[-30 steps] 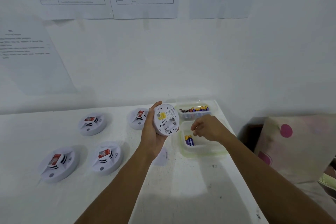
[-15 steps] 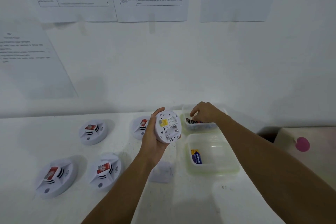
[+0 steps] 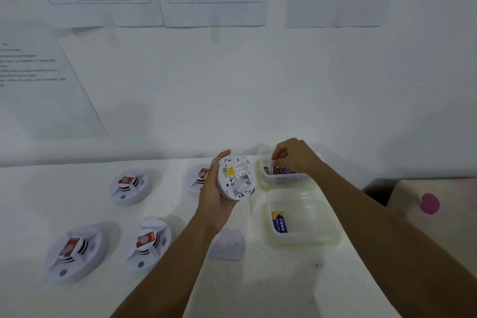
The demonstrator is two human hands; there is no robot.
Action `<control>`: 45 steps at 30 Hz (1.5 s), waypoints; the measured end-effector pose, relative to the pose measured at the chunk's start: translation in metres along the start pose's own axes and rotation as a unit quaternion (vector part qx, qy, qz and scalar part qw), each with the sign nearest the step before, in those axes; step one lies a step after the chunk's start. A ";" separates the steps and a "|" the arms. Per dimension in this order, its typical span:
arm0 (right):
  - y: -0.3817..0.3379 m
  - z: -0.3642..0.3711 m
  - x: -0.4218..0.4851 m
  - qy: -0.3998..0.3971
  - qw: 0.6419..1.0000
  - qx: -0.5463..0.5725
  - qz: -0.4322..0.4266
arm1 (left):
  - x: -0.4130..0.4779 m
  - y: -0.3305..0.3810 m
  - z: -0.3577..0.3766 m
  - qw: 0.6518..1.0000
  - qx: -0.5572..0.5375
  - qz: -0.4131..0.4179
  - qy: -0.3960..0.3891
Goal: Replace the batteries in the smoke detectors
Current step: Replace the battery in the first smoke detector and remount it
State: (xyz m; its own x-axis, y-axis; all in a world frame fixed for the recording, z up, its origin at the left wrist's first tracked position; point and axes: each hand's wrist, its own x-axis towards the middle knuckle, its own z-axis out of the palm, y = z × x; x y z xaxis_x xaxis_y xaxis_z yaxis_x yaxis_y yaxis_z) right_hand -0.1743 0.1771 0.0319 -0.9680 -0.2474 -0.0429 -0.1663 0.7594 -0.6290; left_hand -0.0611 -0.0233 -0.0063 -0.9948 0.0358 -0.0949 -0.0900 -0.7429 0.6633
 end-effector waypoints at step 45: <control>0.014 0.015 0.019 -0.101 0.987 -0.123 0.014 | -0.002 0.019 0.005 1.000 0.003 0.003 -0.012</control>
State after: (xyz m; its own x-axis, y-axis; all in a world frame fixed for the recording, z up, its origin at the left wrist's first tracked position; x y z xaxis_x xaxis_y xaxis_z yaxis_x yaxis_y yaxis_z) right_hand -0.1925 0.1742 0.0102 -0.9199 -0.3204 -0.2263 -0.2052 0.8847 -0.4185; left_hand -0.0608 -0.0342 0.0104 -0.9961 0.0476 -0.0742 -0.0850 -0.7392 0.6681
